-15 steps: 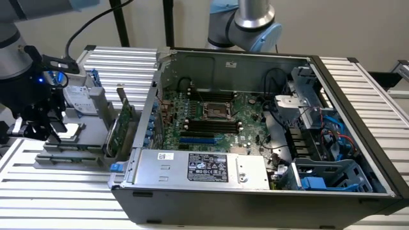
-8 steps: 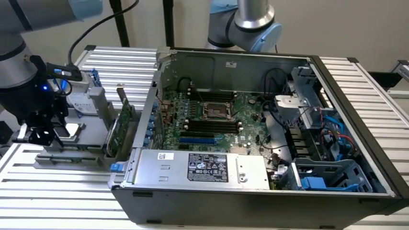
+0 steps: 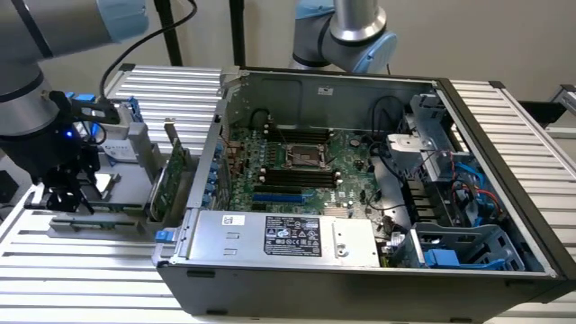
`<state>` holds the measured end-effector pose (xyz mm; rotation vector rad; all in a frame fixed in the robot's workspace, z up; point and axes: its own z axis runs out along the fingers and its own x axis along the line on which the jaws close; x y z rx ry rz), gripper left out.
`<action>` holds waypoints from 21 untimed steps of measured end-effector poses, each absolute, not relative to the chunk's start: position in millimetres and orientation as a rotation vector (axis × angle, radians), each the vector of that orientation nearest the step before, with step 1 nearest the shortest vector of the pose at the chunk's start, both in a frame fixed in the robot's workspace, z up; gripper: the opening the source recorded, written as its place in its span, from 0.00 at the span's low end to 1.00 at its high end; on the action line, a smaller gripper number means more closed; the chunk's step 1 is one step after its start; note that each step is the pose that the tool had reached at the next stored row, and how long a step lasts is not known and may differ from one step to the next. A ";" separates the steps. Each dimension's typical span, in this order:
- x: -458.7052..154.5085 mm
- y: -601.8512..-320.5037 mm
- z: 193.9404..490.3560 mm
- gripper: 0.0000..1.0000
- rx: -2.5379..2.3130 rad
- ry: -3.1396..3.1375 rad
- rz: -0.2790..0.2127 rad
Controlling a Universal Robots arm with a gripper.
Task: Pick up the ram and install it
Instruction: 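Pick up the ram and move it above insertion slot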
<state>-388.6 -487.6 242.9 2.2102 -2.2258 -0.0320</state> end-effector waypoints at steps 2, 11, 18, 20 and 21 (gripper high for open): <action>-388.4 -488.0 239.2 1.00 2.210 -2.226 -0.032; -388.1 -489.9 222.9 1.00 2.211 -2.226 -0.032; -388.1 -493.3 210.2 1.00 2.211 -2.226 -0.032; -388.1 -494.4 206.5 1.00 2.211 -2.226 -0.032; -388.1 -494.8 204.7 1.00 2.211 -2.226 -0.032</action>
